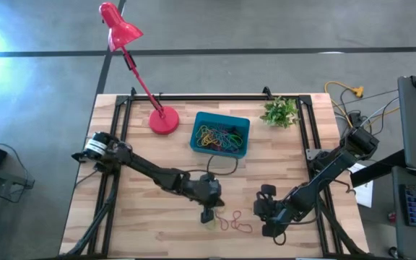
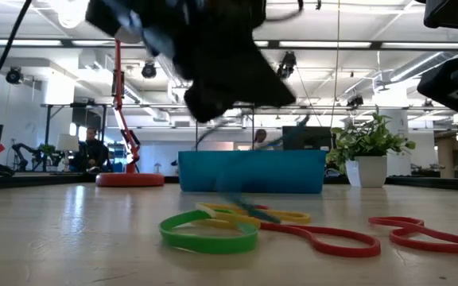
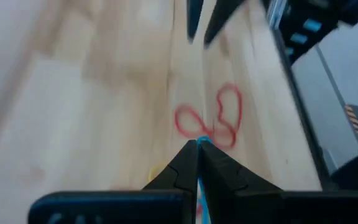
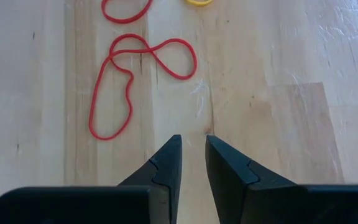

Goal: Pick and place rubber bands into bin
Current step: Put the blue rubber band into the blue bin

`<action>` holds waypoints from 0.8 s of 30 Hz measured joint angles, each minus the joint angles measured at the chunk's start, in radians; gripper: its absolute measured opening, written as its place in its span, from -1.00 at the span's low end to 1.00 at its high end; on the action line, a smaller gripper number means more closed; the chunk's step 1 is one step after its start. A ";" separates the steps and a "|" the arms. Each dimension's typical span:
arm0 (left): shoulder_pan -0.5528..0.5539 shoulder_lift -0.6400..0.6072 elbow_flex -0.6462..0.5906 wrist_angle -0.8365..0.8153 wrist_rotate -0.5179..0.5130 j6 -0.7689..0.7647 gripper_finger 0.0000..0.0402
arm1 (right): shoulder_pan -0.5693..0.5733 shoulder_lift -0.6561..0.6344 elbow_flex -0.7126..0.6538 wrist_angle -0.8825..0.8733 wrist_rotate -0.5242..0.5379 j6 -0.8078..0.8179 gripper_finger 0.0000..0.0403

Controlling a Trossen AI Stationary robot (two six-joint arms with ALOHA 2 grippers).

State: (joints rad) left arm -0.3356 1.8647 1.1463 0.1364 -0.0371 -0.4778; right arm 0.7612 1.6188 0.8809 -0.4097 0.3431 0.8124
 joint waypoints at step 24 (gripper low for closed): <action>0.413 -0.153 0.031 0.010 -0.117 0.312 -1.00 | -0.003 0.000 -0.006 0.004 0.029 0.088 -0.70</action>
State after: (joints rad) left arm 0.0771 1.7119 1.1778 0.1463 -0.1542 -0.1657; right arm 0.7586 1.6188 0.8745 -0.4061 0.3717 0.9003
